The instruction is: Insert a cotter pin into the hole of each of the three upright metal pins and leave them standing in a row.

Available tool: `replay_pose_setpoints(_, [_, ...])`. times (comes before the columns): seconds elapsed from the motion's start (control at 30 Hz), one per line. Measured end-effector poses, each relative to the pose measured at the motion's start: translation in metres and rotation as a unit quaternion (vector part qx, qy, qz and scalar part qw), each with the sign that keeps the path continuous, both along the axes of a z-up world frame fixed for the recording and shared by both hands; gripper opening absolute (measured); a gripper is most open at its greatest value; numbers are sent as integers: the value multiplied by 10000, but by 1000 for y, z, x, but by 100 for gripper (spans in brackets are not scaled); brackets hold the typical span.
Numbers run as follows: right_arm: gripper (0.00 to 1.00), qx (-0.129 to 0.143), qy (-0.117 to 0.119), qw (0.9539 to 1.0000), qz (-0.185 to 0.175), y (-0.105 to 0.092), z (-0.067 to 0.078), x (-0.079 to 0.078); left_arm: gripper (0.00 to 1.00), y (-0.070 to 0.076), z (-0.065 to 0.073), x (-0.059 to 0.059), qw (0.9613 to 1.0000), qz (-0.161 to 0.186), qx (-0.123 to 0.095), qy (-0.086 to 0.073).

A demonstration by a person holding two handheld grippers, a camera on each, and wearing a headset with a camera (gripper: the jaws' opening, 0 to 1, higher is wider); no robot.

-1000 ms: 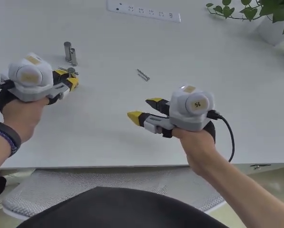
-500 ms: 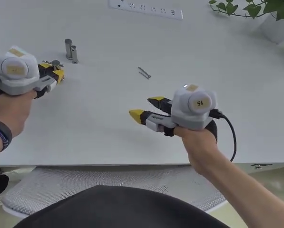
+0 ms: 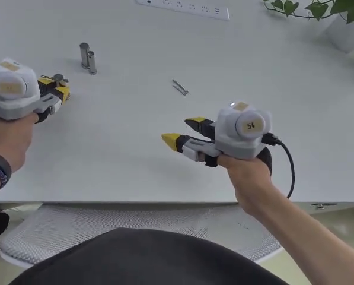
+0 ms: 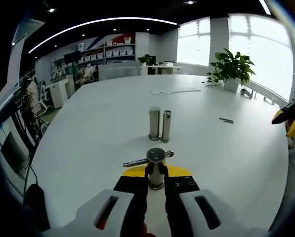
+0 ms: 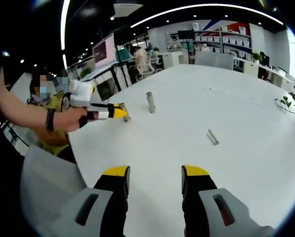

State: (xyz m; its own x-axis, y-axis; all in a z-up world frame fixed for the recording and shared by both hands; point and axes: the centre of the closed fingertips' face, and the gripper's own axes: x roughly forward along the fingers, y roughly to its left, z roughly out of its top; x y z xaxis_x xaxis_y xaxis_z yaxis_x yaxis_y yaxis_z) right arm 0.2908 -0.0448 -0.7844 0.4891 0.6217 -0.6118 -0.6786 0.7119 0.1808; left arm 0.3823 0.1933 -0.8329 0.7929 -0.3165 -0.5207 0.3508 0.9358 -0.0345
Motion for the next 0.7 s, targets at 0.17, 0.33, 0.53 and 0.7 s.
replay_pose_setpoints(0.17, [44, 6, 0, 10000, -18, -1, 0, 0, 10, -1, 0, -1, 10000, 85, 24, -17])
replay_pose_setpoints(0.33, [44, 3, 12, 10000, -28, -1, -1, -1, 10, -1, 0, 1, 9996, 265, 61, -41])
replay_pose_setpoints(0.53, [44, 17, 1, 10000, -50, -2, 0, 0, 10, -1, 0, 3, 9991, 421, 61, -79])
replay_pose_setpoints(0.7, [44, 5, 11, 10000, -61, -4, 0, 0, 11, 0, 0, 4, 9988, 469, 51, -87])
